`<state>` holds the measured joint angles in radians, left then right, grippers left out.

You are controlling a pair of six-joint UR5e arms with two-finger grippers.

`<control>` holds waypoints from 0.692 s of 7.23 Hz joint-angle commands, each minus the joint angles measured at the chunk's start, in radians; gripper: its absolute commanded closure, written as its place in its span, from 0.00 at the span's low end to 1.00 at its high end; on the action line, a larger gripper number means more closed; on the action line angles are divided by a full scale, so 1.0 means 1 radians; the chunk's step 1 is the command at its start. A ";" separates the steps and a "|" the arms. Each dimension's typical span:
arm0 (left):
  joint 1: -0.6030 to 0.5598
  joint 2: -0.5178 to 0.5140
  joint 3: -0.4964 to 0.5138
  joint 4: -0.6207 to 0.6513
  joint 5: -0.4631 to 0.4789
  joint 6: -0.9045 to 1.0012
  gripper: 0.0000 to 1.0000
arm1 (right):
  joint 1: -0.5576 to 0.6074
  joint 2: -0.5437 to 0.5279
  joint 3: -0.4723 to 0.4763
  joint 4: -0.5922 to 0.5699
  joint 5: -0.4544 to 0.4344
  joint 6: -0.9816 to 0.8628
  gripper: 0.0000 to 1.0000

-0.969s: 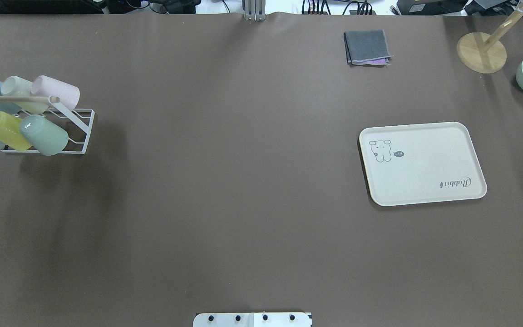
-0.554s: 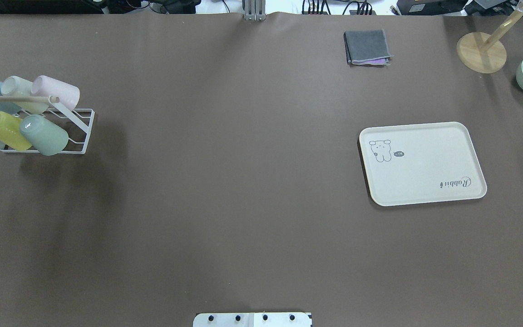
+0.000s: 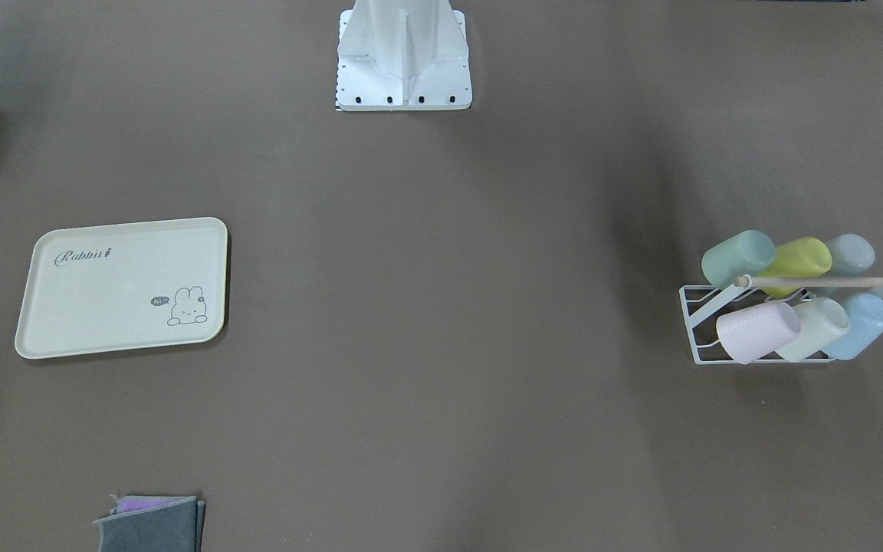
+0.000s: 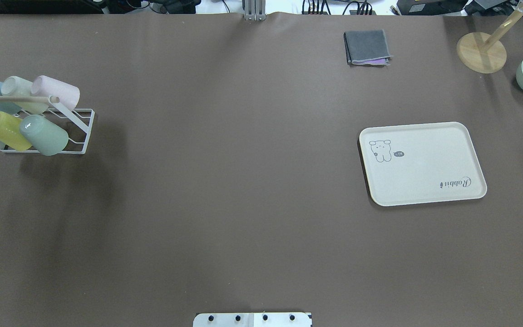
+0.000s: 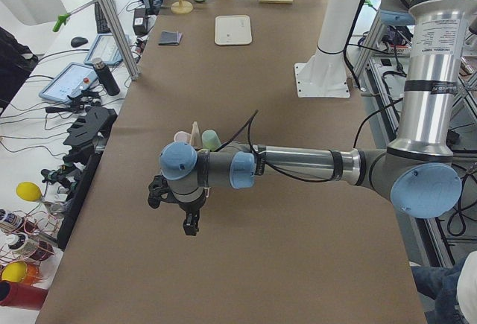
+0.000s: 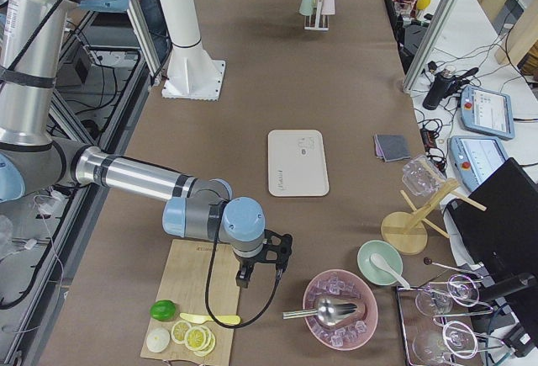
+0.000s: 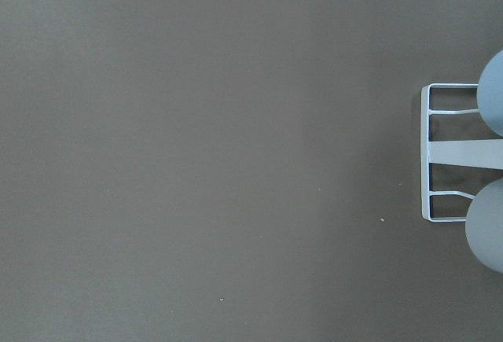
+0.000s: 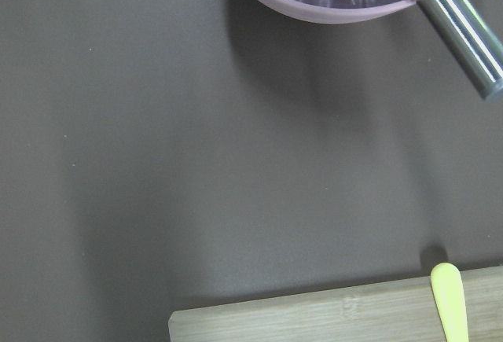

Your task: Pick up and place green cup on tray

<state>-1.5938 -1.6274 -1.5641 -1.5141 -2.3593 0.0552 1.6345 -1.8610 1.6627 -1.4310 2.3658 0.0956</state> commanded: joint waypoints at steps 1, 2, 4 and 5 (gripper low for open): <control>0.000 -0.002 0.003 0.000 0.000 0.000 0.02 | -0.028 0.005 -0.003 0.001 -0.003 0.001 0.00; 0.000 -0.002 0.004 0.000 0.000 0.000 0.02 | -0.028 0.006 0.002 0.003 -0.003 0.003 0.00; 0.000 -0.003 0.009 0.000 0.002 0.000 0.02 | -0.028 0.013 -0.003 0.003 0.010 0.010 0.00; 0.000 -0.003 0.012 0.000 0.000 0.000 0.02 | -0.028 0.013 -0.001 0.006 0.009 0.003 0.00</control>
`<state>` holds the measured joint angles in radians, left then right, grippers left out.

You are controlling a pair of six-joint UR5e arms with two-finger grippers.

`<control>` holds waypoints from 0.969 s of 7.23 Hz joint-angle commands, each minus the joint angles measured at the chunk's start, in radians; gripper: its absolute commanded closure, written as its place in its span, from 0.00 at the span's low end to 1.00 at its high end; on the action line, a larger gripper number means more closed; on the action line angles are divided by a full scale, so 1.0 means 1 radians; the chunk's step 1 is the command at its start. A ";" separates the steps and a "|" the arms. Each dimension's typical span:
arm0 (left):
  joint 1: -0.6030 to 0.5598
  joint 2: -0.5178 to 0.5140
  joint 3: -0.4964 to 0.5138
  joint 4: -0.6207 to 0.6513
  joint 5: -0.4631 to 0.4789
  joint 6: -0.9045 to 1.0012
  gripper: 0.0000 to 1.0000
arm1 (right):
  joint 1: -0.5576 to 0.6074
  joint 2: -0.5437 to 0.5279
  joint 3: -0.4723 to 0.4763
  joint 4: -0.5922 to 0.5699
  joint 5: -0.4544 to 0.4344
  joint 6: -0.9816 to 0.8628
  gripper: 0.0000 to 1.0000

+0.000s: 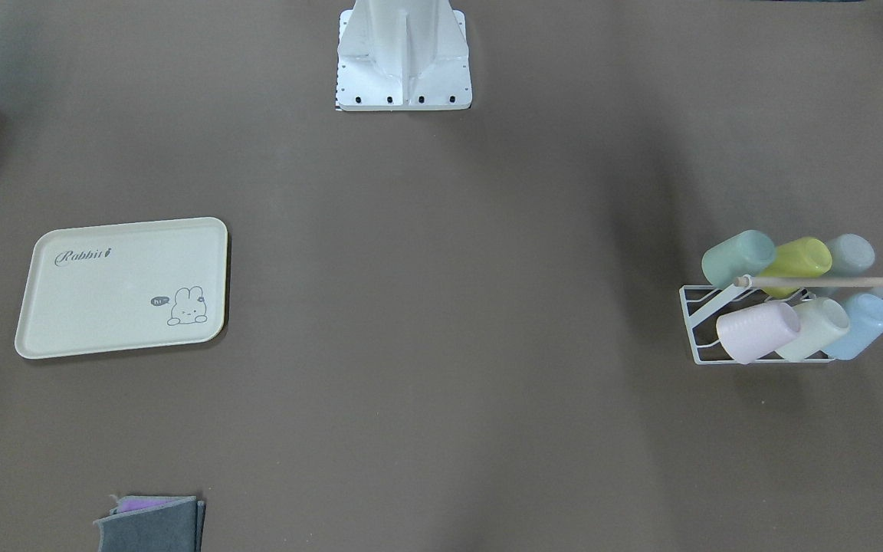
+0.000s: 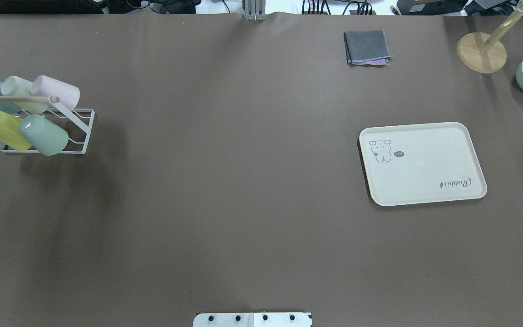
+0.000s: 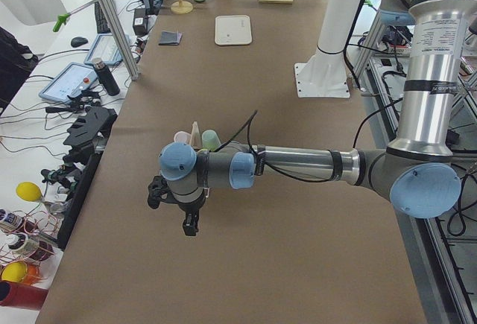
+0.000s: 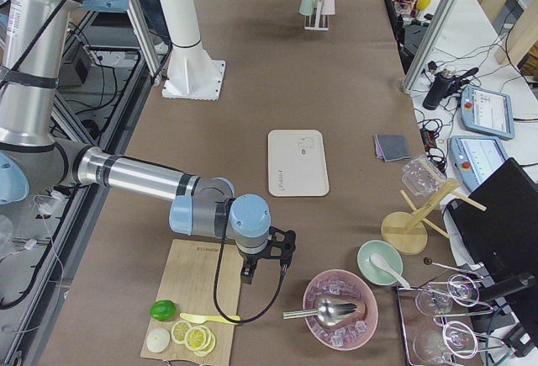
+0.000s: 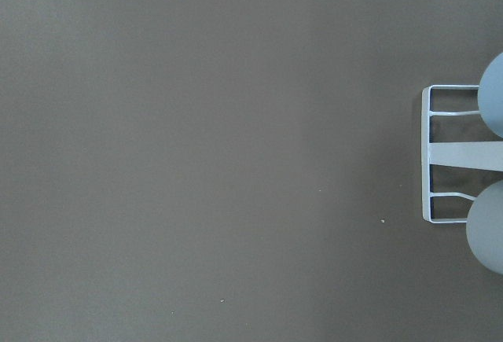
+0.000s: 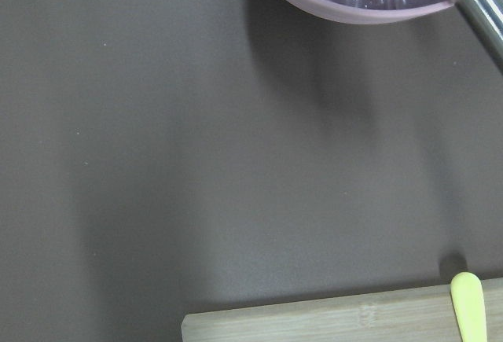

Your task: Pick up and place green cup on tray

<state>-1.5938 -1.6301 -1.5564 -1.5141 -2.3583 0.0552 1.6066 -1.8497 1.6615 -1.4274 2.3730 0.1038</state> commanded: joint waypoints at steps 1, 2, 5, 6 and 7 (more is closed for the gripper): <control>0.000 -0.002 0.004 0.000 0.001 0.000 0.02 | -0.001 0.001 0.010 0.002 0.002 -0.006 0.00; 0.000 -0.002 0.006 0.000 0.001 0.000 0.02 | -0.001 0.001 0.012 0.002 -0.001 -0.007 0.00; 0.002 -0.010 0.010 0.000 0.001 0.000 0.02 | -0.001 0.012 0.012 0.001 0.003 0.007 0.00; 0.002 -0.011 0.013 0.000 0.001 0.000 0.02 | -0.008 0.017 0.011 0.001 0.008 0.010 0.00; 0.002 -0.011 0.013 0.000 0.002 0.000 0.02 | -0.029 0.029 0.011 -0.001 0.032 0.019 0.00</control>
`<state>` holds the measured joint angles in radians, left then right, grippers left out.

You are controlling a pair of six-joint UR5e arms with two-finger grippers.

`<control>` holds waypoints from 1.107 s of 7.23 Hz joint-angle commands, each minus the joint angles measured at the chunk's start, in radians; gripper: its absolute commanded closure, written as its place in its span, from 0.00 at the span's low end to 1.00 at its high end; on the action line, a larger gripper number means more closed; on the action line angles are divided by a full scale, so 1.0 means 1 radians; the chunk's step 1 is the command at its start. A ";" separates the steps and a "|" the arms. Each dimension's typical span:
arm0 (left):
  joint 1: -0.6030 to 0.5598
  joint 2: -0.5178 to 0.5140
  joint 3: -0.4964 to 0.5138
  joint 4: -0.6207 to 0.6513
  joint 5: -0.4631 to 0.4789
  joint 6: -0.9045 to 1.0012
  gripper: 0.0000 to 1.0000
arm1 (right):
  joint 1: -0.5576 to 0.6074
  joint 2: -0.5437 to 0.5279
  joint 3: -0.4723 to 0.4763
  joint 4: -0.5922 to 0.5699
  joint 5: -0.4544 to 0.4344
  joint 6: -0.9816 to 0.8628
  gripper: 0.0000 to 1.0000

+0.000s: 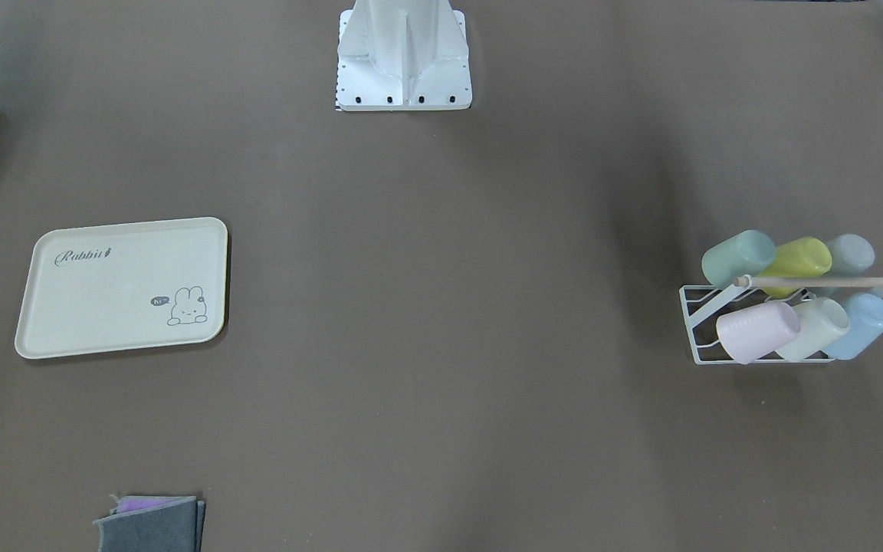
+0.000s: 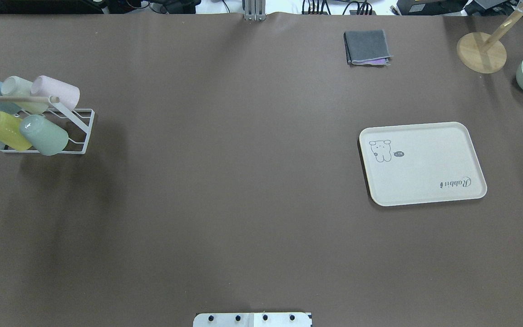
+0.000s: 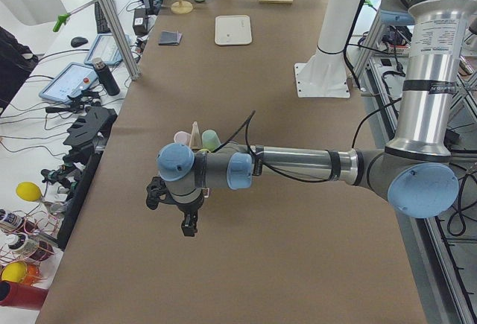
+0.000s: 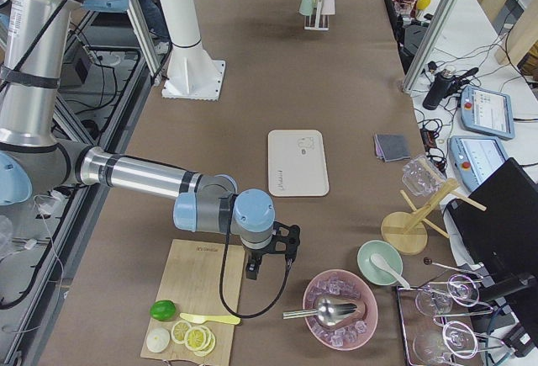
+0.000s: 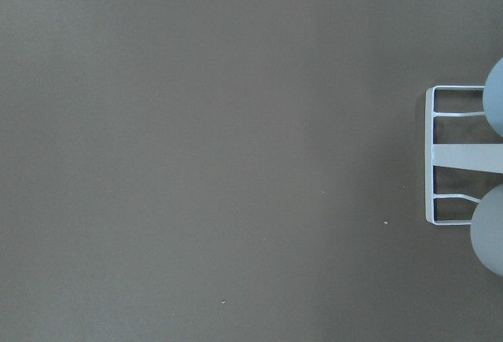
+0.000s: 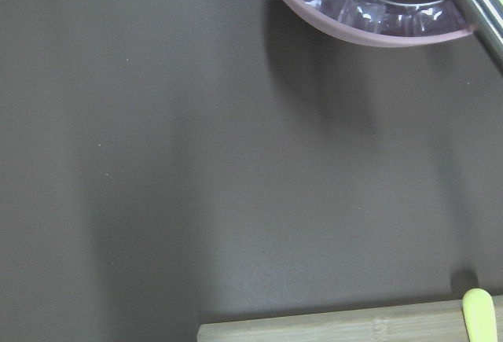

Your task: Pick up and place green cup on tray

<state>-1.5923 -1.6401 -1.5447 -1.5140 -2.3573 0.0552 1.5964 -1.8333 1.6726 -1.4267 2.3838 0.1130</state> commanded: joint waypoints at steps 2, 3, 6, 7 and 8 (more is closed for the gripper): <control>0.000 -0.001 -0.014 0.000 0.000 -0.002 0.02 | -0.084 0.031 0.009 0.002 0.069 0.112 0.00; 0.000 -0.001 -0.021 0.002 0.000 -0.002 0.02 | -0.128 0.045 0.007 0.035 0.084 0.150 0.00; 0.002 0.000 -0.084 0.032 0.001 -0.011 0.02 | -0.352 0.063 -0.008 0.323 0.058 0.492 0.00; 0.020 -0.004 -0.148 0.113 0.004 -0.032 0.02 | -0.410 0.089 -0.026 0.372 0.019 0.502 0.00; 0.058 -0.030 -0.222 0.221 0.024 -0.038 0.02 | -0.439 0.148 -0.052 0.379 -0.014 0.502 0.00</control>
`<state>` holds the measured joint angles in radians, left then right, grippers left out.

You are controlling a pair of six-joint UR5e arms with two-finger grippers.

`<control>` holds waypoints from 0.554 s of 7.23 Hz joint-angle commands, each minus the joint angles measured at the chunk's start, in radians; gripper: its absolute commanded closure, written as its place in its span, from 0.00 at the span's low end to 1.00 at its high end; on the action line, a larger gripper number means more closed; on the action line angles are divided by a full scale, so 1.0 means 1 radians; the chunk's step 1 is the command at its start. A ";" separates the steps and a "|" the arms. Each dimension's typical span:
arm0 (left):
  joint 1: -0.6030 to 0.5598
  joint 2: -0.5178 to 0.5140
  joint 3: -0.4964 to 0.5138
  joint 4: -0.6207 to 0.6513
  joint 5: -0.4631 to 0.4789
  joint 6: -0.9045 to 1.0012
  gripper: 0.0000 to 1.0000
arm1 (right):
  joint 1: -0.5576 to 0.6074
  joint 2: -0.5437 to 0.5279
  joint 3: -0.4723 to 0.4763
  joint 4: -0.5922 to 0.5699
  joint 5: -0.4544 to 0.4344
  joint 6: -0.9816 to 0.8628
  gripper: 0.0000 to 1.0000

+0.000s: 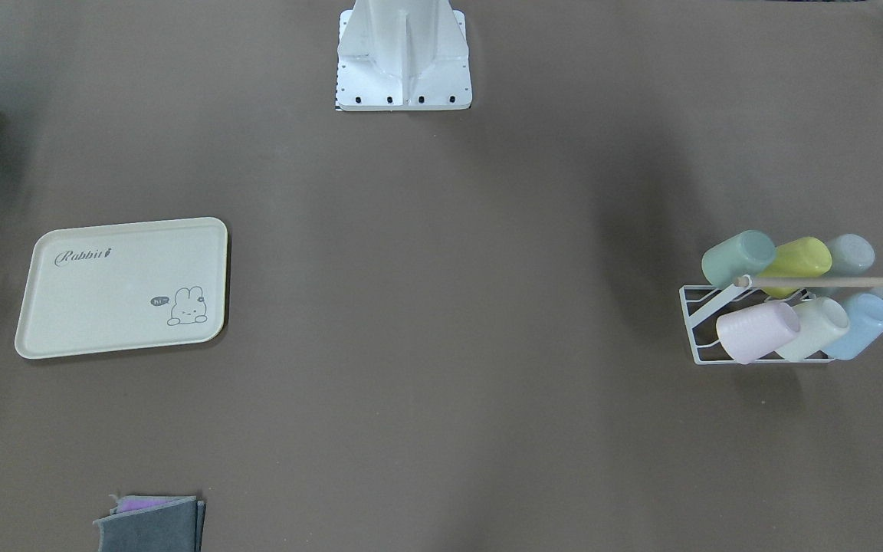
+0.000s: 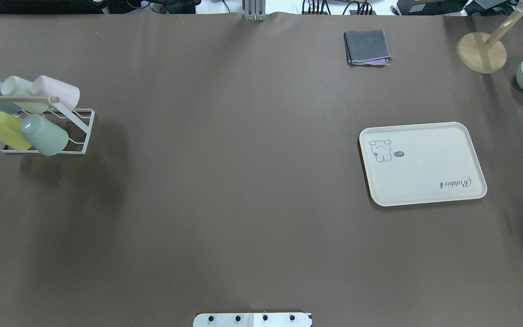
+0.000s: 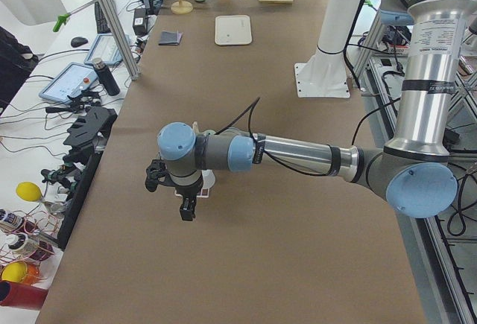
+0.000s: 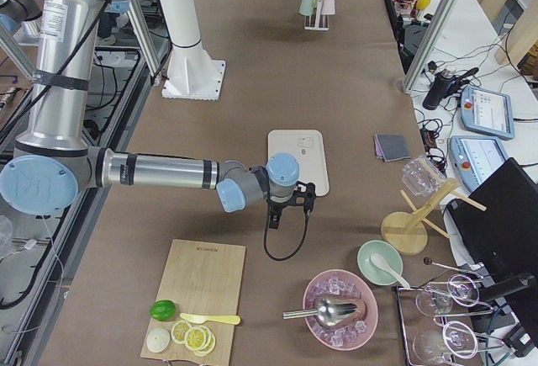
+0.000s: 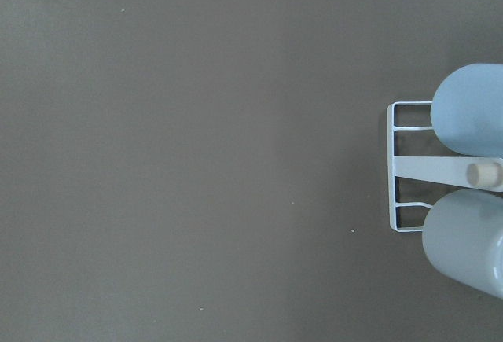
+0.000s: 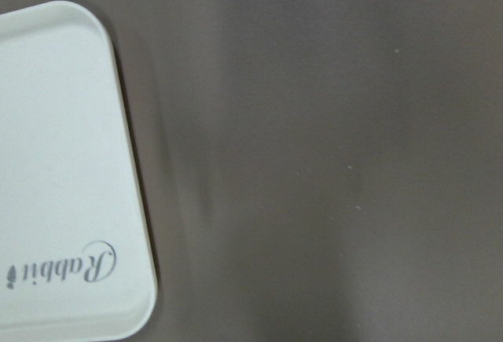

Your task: Pick up and place green cup on tray

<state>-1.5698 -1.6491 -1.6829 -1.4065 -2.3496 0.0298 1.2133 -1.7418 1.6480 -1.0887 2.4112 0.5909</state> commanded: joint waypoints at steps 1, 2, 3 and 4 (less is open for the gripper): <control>0.059 -0.070 -0.156 0.249 0.083 -0.013 0.02 | -0.070 0.111 -0.066 0.050 -0.052 0.023 0.00; 0.098 -0.108 -0.211 0.346 0.095 -0.013 0.02 | -0.081 0.149 -0.142 0.134 -0.064 0.021 0.01; 0.112 -0.121 -0.253 0.381 0.093 -0.013 0.02 | -0.090 0.198 -0.233 0.223 -0.064 0.023 0.03; 0.143 -0.121 -0.289 0.377 0.093 -0.011 0.02 | -0.097 0.227 -0.272 0.245 -0.064 0.023 0.04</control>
<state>-1.4617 -1.7582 -1.9184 -1.0592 -2.2607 0.0174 1.1277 -1.5628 1.4503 -0.9039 2.3498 0.6130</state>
